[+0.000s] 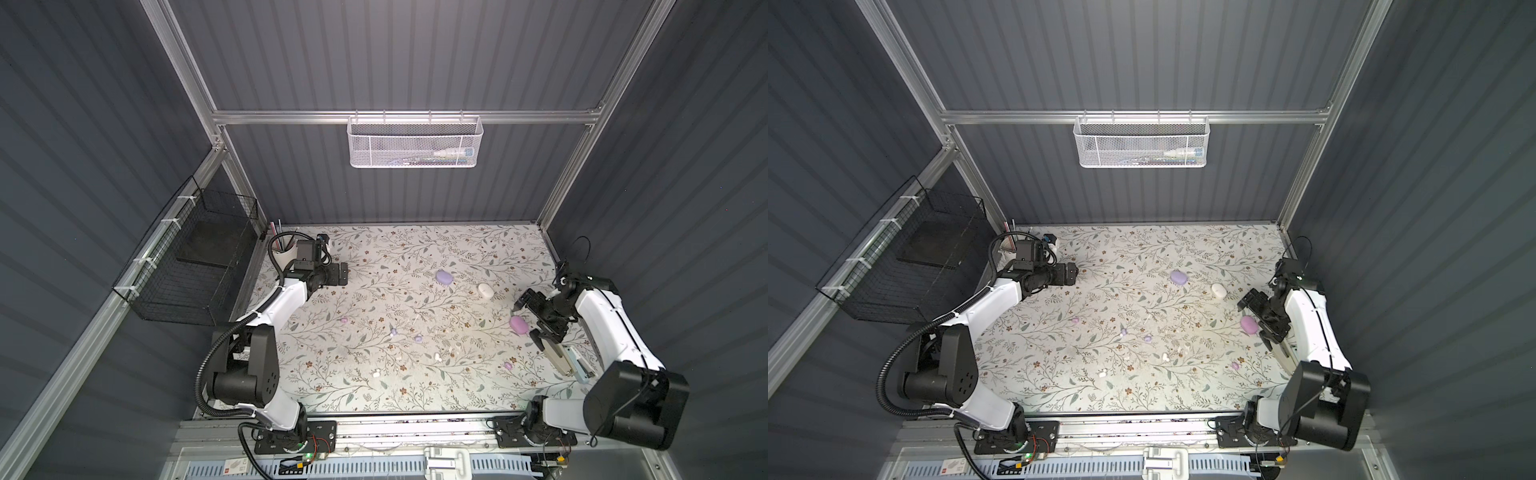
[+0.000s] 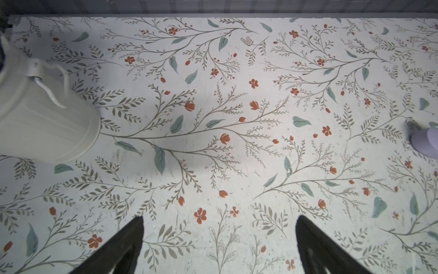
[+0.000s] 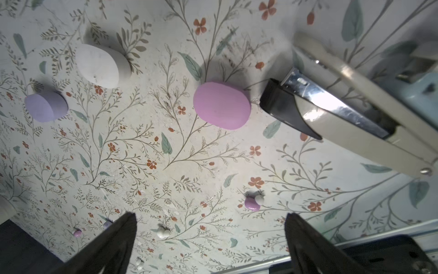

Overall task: Insert wireless bluetooth earbuds into charging case
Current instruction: Pick up the charging case from the middle-right of the table.

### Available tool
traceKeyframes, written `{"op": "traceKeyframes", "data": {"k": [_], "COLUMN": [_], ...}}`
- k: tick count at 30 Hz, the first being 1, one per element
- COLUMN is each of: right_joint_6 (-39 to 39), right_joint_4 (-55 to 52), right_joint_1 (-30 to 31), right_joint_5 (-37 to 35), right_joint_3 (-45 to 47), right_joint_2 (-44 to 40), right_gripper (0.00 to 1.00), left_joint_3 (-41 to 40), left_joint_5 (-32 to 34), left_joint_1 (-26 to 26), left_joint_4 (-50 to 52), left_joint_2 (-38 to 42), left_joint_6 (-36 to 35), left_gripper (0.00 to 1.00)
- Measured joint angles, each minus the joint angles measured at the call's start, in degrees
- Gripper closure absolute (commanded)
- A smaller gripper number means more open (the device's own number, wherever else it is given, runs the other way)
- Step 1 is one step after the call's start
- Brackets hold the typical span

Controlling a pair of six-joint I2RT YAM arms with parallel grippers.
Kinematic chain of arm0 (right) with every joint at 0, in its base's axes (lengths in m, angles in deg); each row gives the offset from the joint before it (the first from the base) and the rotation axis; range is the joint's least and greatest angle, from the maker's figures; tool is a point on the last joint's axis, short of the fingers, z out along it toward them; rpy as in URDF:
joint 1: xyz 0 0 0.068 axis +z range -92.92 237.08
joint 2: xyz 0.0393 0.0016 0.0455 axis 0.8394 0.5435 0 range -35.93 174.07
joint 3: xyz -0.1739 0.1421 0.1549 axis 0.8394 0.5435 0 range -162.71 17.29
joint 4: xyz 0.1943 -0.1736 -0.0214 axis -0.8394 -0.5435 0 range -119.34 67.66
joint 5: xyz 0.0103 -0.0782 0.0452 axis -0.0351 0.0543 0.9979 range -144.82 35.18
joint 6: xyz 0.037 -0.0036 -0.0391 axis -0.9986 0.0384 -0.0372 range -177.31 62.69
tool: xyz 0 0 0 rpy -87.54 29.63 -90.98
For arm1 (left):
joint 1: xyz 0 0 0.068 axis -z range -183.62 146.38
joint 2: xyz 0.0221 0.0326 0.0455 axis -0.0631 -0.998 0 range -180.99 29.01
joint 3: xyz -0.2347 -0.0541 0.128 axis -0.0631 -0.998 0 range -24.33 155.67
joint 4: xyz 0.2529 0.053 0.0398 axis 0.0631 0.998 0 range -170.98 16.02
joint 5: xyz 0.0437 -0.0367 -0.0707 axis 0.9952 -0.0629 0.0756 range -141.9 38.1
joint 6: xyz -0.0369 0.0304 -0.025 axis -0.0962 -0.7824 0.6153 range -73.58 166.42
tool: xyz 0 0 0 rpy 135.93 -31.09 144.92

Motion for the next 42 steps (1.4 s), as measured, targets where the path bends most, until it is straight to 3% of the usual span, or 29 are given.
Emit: {"op": "traceKeyframes", "data": {"k": [17,42], "right_joint_6": [-5.0,-6.3], "right_joint_4": [6.9,12.7], "right_joint_1": [-1.2,-1.2], "right_joint_5": [-0.4,-1.0], "right_joint_3": [-4.1,-2.3], "right_joint_2": [18.6,22.4], "right_gripper": [0.02,0.2], "left_joint_3": [0.2,1.6], "left_joint_5": [-1.7,-1.9], "left_joint_1": [1.8,2.1], "left_joint_4": [0.1,1.0], "left_joint_2": [0.0,-0.3], "left_joint_6": [-0.5,-2.4], "left_gripper": [0.0,0.0]}}
